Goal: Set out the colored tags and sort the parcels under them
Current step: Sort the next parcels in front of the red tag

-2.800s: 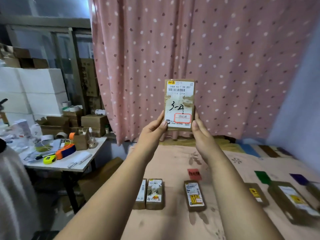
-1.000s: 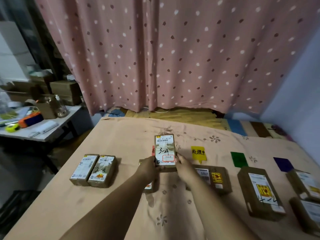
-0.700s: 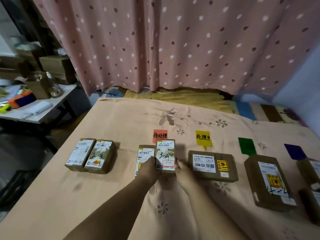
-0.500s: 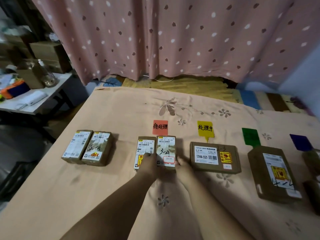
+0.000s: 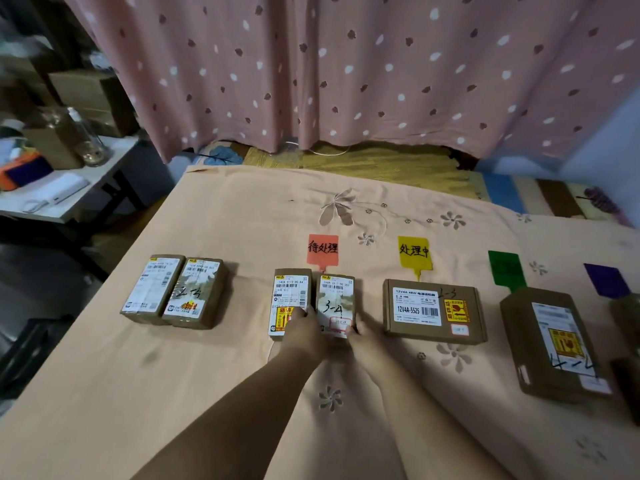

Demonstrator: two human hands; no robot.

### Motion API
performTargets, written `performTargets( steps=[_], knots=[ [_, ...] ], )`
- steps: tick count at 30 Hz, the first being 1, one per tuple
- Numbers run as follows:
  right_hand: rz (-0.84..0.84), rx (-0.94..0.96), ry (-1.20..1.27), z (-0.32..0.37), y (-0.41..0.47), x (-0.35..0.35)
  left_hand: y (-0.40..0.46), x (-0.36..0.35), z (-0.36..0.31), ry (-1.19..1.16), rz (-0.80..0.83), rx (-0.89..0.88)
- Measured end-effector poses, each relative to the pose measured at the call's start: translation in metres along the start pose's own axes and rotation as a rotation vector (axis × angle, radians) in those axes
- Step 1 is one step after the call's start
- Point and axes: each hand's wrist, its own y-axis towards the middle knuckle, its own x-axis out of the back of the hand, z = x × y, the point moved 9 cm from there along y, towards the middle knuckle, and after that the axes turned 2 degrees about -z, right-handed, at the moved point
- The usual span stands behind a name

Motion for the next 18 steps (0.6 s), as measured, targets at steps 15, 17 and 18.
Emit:
performTargets(
  steps=[15,17,18],
  knots=[
    [-0.103,0.197,-0.353,0.119,-0.094,0.087,-0.044,0.134,-0.062,0.052,-0.202,-0.197],
    [-0.128,0.248,-0.383,0.143,-0.109,0.104,-0.057,0.166,-0.075,0.049,-0.242,-0.235],
    [-0.145,0.283,-0.404,0.156,-0.115,0.112,-0.063,0.18,-0.082,0.052,-0.261,-0.252]
  ],
)
